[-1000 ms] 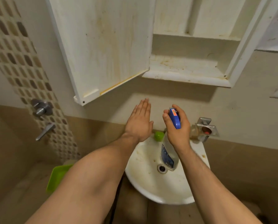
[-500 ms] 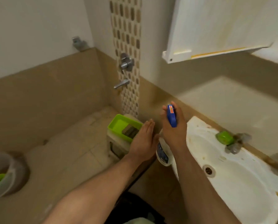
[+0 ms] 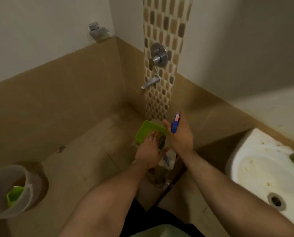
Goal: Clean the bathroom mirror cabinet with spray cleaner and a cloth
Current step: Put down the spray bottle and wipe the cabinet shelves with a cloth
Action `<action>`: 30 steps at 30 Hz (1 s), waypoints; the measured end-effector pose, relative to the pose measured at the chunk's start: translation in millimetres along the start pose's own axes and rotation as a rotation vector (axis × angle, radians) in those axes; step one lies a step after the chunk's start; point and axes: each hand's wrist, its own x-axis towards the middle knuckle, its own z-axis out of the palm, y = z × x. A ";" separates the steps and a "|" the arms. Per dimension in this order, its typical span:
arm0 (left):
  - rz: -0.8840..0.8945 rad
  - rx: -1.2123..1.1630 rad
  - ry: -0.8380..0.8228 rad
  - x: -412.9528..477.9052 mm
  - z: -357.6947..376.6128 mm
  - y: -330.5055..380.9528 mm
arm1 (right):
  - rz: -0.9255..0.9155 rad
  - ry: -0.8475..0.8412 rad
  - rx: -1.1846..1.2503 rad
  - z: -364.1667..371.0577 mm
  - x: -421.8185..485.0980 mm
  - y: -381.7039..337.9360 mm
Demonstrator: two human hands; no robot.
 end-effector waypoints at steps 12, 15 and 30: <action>0.102 0.032 -0.152 159.0 -19.6 -123.2 | 0.121 -0.055 -0.025 165.7 120.8 21.3; 0.083 0.039 -0.199 188.1 3.8 -151.6 | 0.157 -0.068 0.025 215.0 133.5 40.0; 0.087 -0.088 -0.307 223.7 45.2 -202.9 | 0.102 -0.014 0.149 245.9 121.4 84.0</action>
